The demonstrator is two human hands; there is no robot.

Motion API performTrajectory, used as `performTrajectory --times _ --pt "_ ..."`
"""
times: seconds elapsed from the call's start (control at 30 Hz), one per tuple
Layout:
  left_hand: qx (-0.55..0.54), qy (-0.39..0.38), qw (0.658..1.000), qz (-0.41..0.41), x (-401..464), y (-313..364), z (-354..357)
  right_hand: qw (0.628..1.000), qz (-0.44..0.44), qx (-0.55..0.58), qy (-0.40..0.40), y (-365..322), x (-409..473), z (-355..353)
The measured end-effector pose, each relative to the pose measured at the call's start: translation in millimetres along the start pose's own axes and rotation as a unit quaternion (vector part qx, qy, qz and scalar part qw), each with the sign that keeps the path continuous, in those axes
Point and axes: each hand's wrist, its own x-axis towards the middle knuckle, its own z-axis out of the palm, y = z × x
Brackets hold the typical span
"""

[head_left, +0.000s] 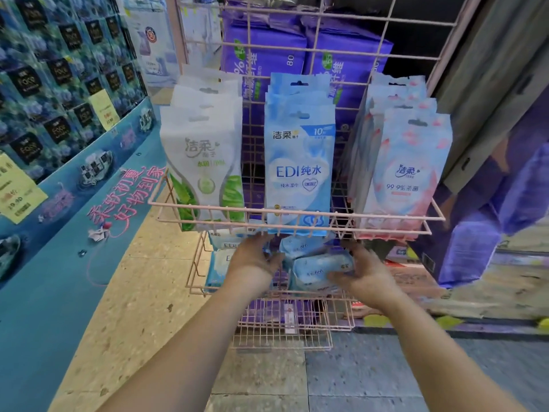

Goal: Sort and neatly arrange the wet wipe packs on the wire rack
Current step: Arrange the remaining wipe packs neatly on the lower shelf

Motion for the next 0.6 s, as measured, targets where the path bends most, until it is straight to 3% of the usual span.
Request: performTrajectory --times 0.07,0.23,0.4,0.53,0.6 --pt "0.061 -0.023 0.997 0.029 7.8 10.8 9.2 0.995 -0.01 -0.023 -0.1 4.3 4.4 -3.7" --pt "0.098 0.009 0.995 0.016 16.0 13.1 24.2 0.996 -0.054 -0.061 -0.043 24.5 7.9 1.6" --pt "0.084 0.058 0.995 -0.005 20.9 8.5 28.6 0.987 -0.088 -0.112 -0.079 23.8 15.1 -7.4" --pt "-0.016 0.089 0.995 -0.04 23.6 2.1 25.3 0.996 0.003 0.09 0.004 3.6 22.9 -10.7" --pt "-0.036 0.081 0.995 -0.055 24.6 2.4 19.0 0.99 0.024 0.134 0.023 -6.0 26.8 -13.6"
